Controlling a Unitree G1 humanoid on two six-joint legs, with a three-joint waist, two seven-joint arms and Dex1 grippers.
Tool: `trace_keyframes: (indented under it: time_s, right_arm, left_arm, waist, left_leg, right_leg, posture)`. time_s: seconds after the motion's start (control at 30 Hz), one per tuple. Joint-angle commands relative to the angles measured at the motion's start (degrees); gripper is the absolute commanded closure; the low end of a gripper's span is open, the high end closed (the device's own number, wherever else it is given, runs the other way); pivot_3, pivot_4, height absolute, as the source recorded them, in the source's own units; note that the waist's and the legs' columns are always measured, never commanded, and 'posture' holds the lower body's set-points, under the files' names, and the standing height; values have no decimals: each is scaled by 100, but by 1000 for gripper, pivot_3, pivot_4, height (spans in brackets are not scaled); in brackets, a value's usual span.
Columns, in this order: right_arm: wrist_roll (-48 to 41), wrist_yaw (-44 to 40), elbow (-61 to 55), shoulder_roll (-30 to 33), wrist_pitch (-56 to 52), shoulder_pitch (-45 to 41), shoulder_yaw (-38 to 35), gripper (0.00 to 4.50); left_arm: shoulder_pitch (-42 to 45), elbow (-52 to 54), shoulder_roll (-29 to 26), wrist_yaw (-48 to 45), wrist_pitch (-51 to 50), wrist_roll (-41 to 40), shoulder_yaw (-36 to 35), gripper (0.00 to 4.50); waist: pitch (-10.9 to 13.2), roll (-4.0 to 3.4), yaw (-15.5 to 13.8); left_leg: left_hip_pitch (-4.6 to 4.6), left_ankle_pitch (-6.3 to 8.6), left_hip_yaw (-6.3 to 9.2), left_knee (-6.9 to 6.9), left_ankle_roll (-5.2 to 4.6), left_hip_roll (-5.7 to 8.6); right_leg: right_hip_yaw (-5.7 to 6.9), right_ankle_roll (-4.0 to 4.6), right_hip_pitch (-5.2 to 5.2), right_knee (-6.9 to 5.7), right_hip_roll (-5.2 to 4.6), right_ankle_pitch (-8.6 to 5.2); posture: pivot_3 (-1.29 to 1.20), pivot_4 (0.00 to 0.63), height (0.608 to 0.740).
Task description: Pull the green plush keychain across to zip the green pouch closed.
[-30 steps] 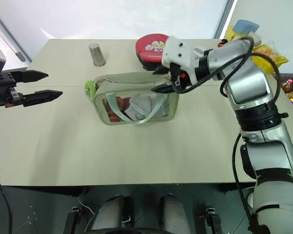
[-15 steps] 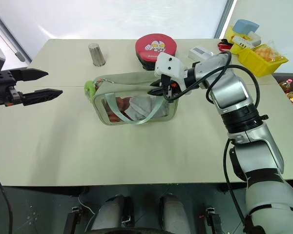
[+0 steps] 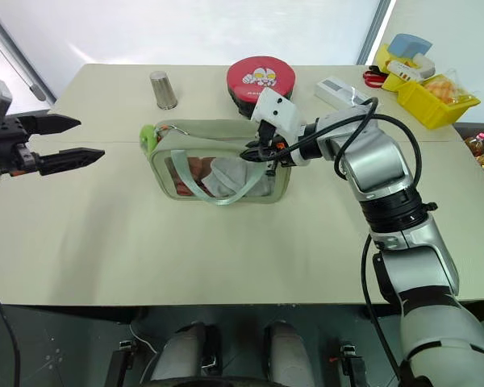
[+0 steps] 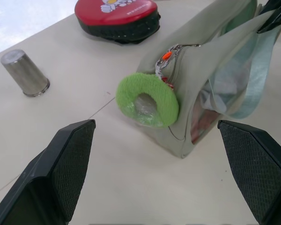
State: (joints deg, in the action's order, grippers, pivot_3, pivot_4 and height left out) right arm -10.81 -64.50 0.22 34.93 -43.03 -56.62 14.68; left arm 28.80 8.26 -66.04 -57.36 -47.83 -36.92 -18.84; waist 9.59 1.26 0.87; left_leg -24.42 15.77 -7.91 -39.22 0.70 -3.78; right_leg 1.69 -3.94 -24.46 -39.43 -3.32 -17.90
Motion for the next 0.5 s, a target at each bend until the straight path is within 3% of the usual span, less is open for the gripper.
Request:
trace_keyframes:
  time_s: [0.03, 0.13, 0.5]
  right_arm:
    - [-69, -63, -254, 118, 65, 6, -48, 3727]
    - [-128, -61, -310, 162, 64, -56, -159, 2468]
    - [-178, -483, -407, 1364, 394, 65, -426, 2468]
  left_arm:
    - [172, -34, -86, -55, 170, 45, -41, 0]
    - [190, -69, -85, -67, 188, 52, -29, 0]
    - [129, -229, 49, 47, 271, 116, -12, 0]
  waist:
    - [0, 0, 2]
    - [0, 0, 3]
    - [0, 0, -8]
  left_leg:
    - [0, 0, 0, 0, 0, 0]
    - [0, 0, 0, 0, 0, 0]
    - [0, 0, -1, 0, -1, 2]
  right_leg:
    - [0, 0, 0, 0, 0, 0]
    - [0, 0, 0, 1, 0, 0]
    - [-1, 0, 1, 5, -2, 0]
  posture:
    - [0, 150, 740]
    - [0, 150, 740]
    - [0, 150, 740]
